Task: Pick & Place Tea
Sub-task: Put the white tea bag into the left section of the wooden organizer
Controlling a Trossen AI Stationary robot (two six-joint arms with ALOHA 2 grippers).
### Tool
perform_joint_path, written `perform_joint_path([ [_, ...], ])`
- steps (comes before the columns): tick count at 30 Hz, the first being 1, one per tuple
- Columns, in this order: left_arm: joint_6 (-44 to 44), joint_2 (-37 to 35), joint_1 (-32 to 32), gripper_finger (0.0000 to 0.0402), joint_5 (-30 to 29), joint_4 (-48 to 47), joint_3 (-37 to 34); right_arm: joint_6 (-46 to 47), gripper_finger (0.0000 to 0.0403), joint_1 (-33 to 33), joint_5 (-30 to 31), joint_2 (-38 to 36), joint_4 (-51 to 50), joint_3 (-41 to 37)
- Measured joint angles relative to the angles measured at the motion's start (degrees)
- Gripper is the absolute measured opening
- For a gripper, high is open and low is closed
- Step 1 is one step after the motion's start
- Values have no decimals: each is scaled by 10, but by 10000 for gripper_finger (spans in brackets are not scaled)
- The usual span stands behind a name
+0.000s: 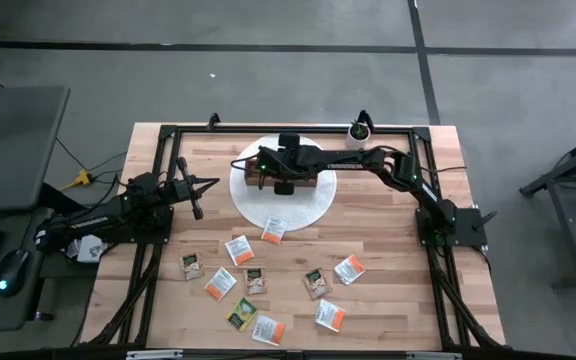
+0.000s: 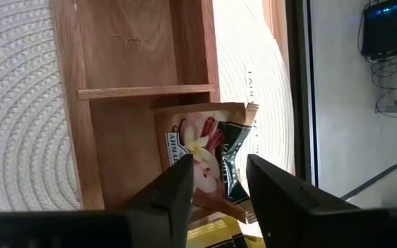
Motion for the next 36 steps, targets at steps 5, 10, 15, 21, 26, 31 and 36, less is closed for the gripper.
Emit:
perform_joint_path([
  [5, 0, 0, 0, 1, 0, 0, 0, 1, 164, 1, 0, 0, 0, 0],
  [10, 0, 0, 0, 1, 0, 0, 0, 2, 193, 1, 2, -5, -2, 0],
  [15, 0, 0, 0, 1, 0, 0, 0, 5, 204, 5, 9, -23, -1, 1],
  [21, 0, 0, 0, 1, 0, 0, 0, 51, 205, 15, -13, -52, -45, 1],
  [26, 0, 0, 0, 1, 0, 0, 0, 116, 206, 32, -75, -82, -110, 1],
  [31, 0, 0, 0, 1, 0, 0, 0, 166, 207, 49, -180, -101, -141, 1],
  [36, 0, 0, 0, 1, 0, 0, 0, 196, 207, 68, -254, -95, -120, 1],
])
